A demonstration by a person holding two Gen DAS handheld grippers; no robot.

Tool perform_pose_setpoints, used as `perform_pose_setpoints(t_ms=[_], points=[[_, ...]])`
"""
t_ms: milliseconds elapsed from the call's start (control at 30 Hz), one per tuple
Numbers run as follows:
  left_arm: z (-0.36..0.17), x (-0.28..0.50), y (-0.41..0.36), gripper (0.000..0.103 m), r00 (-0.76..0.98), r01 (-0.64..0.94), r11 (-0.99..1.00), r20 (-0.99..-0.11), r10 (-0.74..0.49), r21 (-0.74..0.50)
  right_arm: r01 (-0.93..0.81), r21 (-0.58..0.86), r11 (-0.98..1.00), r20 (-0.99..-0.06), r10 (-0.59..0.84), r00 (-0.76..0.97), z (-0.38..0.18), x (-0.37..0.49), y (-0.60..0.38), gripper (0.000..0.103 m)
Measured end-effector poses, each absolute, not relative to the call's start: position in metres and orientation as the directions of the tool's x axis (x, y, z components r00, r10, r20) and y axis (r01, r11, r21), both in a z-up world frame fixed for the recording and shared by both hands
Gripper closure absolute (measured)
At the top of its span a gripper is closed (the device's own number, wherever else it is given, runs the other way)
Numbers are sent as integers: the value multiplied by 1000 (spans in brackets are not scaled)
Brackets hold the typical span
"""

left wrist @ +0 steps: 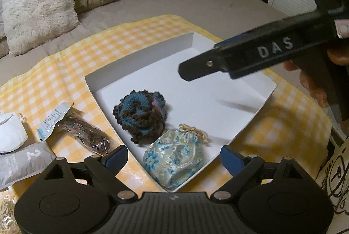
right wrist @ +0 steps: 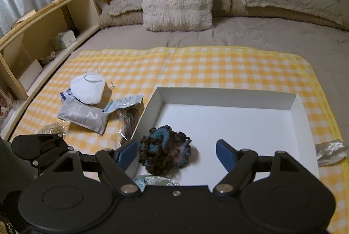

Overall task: Organize soft objects
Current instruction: 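Lower the crocheted scrunchie into the tray and open the right tool, then move the left tool to the rubber-band bag while the right tool approaches the brown-item bag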

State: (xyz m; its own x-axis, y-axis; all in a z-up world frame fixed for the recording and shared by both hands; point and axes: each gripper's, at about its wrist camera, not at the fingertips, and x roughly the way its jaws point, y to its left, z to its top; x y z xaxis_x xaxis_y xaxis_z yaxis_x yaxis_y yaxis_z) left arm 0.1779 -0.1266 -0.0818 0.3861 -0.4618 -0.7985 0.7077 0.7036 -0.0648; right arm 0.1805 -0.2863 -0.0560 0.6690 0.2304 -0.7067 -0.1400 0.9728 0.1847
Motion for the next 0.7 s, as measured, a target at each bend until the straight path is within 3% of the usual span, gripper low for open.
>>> perform_pose_setpoints(t_ms=[400, 467, 700], points=[[-57, 154, -112, 11, 450, 648, 757, -758, -472, -86, -138, 179, 974, -634, 222, 741, -27, 131, -301, 10], [-53, 150, -109, 5, 470, 624, 776, -747, -470, -96, -135, 169, 976, -624, 212, 752, -24, 124, -302, 7], [-43, 143, -92, 0, 534, 519, 843, -717, -447, -139, -132, 133, 982, -611, 186, 770, -22, 102, -306, 0]])
